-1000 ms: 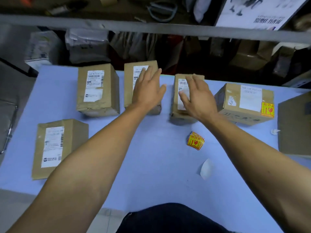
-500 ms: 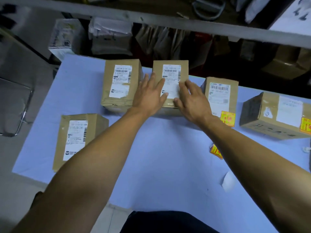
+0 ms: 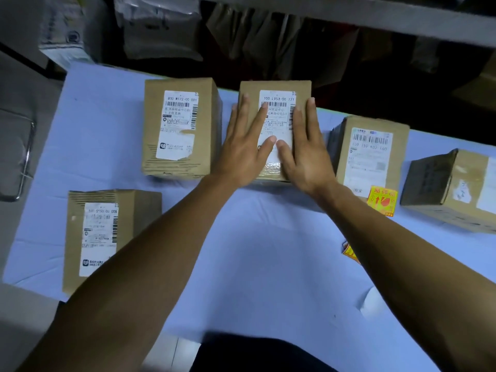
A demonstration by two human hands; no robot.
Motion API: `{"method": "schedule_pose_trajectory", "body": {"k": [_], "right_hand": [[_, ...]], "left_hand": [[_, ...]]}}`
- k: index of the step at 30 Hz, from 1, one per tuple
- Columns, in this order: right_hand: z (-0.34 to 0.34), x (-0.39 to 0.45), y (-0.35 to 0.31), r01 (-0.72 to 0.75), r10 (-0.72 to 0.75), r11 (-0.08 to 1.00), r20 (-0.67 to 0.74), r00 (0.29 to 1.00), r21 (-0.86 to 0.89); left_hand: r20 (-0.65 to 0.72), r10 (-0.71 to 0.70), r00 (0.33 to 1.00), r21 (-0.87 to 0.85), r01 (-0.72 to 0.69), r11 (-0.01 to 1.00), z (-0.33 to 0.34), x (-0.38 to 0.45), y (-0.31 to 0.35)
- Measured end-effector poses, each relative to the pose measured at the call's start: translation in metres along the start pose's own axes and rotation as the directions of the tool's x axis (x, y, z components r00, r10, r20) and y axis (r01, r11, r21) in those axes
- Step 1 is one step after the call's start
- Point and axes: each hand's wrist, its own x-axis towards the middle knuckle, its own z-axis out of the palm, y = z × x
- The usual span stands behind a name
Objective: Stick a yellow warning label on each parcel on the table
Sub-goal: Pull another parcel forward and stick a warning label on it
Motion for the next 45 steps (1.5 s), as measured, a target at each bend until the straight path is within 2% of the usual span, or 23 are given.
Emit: {"method": "schedule_pose_trajectory", "body": {"k": [6, 8, 10, 11, 13, 15, 17, 20, 25, 36, 45], "right_hand": [[0.007, -0.029, -0.001, 0.010, -0.010, 0.999, 0.014, 1.000, 0.033], [0.005, -0.031, -0.002, -0.033, 0.033, 0.995, 0.004, 0.999, 0.093], [0.001, -0.031, -0.003, -0.119, 0.120, 0.966, 0.008, 0.993, 0.232], [0.000, -0.031, -0.004, -0.185, 0.189, 0.921, 0.022, 0.982, 0.342], [0.002, -0.031, -0.004, -0.314, 0.330, 0.738, 0.085, 0.940, 0.597], [0.006, -0.029, -0.002, -0.379, 0.399, 0.551, 0.165, 0.902, 0.744], [0.009, -0.027, 0.003, -0.415, 0.410, 0.460, 0.226, 0.884, 0.785], [0.012, -0.024, 0.008, -0.438, 0.382, 0.419, 0.283, 0.880, 0.796], [0.012, -0.039, 0.006, -0.424, 0.365, 0.409, 0.281, 0.888, 0.808], [0.025, -0.182, -0.020, -0.441, 0.340, 0.489, 0.302, 0.891, 0.753], [0.036, -0.289, 0.008, -0.521, 0.417, 0.589, 0.320, 0.851, 0.618]], "left_hand": [[0.003, -0.016, 1.000, -0.089, 0.016, 0.996, 0.003, -0.030, 0.003], [0.010, -0.085, 0.996, -0.216, 0.085, 0.973, 0.001, -0.030, 0.004], [0.032, -0.236, 0.971, -0.461, 0.224, 0.859, 0.000, -0.027, 0.002], [0.048, -0.309, 0.950, -0.603, 0.275, 0.749, -0.002, -0.025, 0.001], [0.090, -0.396, 0.914, -0.773, 0.315, 0.551, -0.003, -0.022, -0.001], [0.135, -0.431, 0.892, -0.809, 0.351, 0.472, -0.002, -0.018, -0.002], [0.188, -0.432, 0.882, -0.823, 0.382, 0.421, 0.001, -0.015, -0.003], [0.236, -0.439, 0.867, -0.809, 0.426, 0.406, 0.003, -0.014, -0.003], [0.232, -0.425, 0.875, -0.812, 0.415, 0.412, -0.010, -0.029, 0.012], [0.225, -0.382, 0.896, -0.806, 0.391, 0.444, -0.003, -0.178, 0.031], [0.303, -0.344, 0.889, -0.755, 0.444, 0.483, 0.044, -0.265, 0.058]]}}
